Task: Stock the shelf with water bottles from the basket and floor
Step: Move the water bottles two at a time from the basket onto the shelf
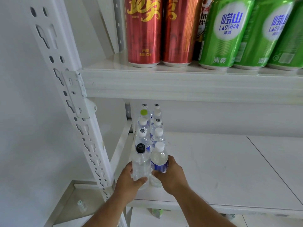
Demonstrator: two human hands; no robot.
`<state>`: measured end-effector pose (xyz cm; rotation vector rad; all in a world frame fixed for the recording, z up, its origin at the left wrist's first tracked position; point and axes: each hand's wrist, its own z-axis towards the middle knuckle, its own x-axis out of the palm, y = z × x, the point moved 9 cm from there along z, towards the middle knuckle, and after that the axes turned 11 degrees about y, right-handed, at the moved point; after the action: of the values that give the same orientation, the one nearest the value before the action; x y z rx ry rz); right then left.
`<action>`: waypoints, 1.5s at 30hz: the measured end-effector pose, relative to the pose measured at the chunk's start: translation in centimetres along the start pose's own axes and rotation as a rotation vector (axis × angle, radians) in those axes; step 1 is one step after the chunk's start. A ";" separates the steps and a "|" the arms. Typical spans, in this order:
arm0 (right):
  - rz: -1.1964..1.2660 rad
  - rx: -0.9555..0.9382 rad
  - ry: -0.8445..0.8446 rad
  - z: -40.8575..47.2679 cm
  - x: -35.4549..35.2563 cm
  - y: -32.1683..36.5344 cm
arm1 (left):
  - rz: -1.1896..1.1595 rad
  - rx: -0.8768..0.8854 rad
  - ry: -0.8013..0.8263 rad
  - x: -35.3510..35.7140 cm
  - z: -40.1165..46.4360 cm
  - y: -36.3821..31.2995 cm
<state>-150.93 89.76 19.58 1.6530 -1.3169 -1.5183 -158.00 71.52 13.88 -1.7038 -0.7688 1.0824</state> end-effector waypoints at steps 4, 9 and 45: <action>-0.019 -0.012 -0.003 0.0 0.0 -0.1 | 0.017 -0.024 0.011 0.1 0.2 0.1; -0.056 -0.023 -0.016 0.0 -0.1 -0.2 | 0.060 -0.026 0.021 0.2 0.1 -0.2; -0.803 0.017 0.163 -14.7 0.4 -2.8 | 0.756 -0.096 0.175 3.3 -14.8 -3.4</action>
<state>-136.19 87.14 20.28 2.4203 -0.5818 -1.7192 -143.26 69.99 18.42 -2.2097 -0.0389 1.3718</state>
